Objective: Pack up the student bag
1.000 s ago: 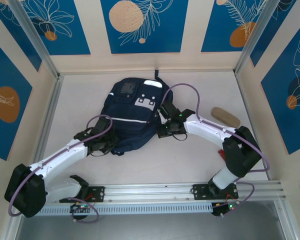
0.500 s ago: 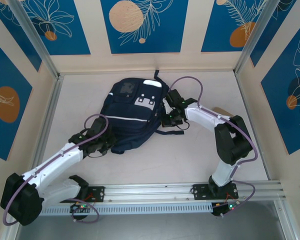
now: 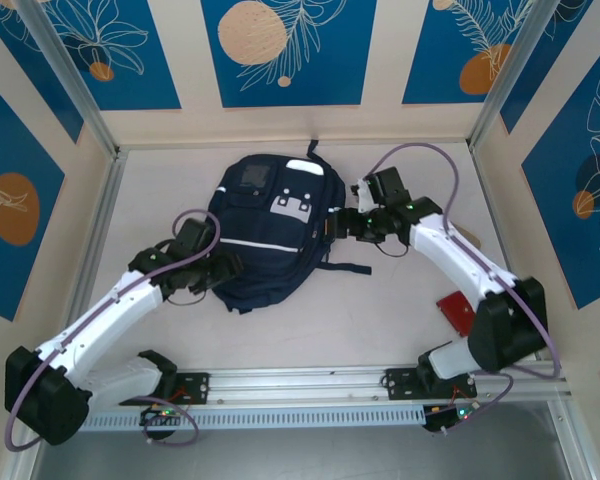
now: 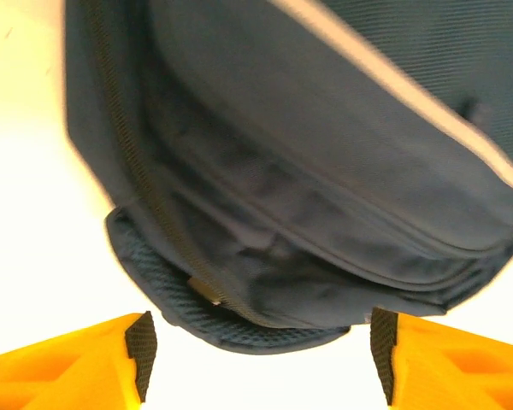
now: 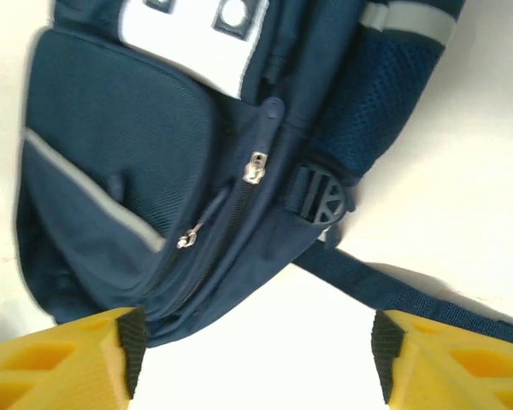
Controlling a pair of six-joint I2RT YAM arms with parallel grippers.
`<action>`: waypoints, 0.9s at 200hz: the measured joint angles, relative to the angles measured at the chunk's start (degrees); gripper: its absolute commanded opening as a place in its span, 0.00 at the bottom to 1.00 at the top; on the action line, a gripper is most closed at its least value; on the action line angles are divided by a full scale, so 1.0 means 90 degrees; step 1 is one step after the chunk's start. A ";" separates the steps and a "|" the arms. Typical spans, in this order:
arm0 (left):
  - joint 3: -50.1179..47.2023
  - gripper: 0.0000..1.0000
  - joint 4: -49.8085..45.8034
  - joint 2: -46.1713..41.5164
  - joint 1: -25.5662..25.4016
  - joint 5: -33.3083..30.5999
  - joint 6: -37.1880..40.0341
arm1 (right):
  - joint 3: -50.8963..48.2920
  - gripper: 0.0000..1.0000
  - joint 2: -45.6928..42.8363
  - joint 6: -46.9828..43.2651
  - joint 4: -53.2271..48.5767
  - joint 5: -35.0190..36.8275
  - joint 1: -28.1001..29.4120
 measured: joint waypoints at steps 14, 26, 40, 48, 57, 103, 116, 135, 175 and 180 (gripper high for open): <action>0.0469 0.71 -0.0119 0.0291 -0.0056 0.0036 0.0546 | -0.0214 0.82 -0.0362 0.0126 0.0049 -0.0024 -0.0085; 0.0865 0.72 -0.0219 0.0612 -0.0187 0.0007 0.0981 | -0.0440 0.84 -0.0568 0.0253 0.0083 -0.0017 -0.0185; 0.1282 0.72 -0.0323 0.1018 -0.0454 -0.0083 0.1377 | -0.0707 0.85 -0.0724 0.0393 0.0097 0.0000 -0.0299; 0.1520 0.72 -0.0359 0.1287 -0.0663 -0.0146 0.1581 | -0.0869 0.86 -0.0804 0.0476 0.0097 0.0002 -0.0369; 0.1780 0.72 -0.0396 0.1615 -0.0901 -0.0257 0.1780 | -0.1054 0.85 -0.0903 0.0597 0.0104 0.0000 -0.0461; 0.3075 0.71 -0.0563 0.3334 -0.2042 -0.1132 0.2637 | -0.1668 0.86 -0.1341 0.1052 0.0182 -0.0155 -0.0998; 0.3466 0.70 -0.0673 0.3793 -0.2222 -0.1343 0.2841 | -0.1770 0.85 -0.1426 0.1139 0.0221 -0.0216 -0.1115; 0.4022 0.68 -0.0884 0.4427 -0.2412 -0.1649 0.3147 | -0.1882 0.85 -0.1528 0.1212 0.0248 -0.0311 -0.1239; 0.4767 0.59 -0.1416 0.5413 -0.2616 -0.2108 0.3626 | -0.2057 0.85 -0.1600 0.1348 0.0296 -0.0466 -0.1343; 0.4811 0.57 -0.1477 0.5491 -0.2628 -0.2166 0.3653 | -0.2076 0.85 -0.1600 0.1355 0.0294 -0.0483 -0.1343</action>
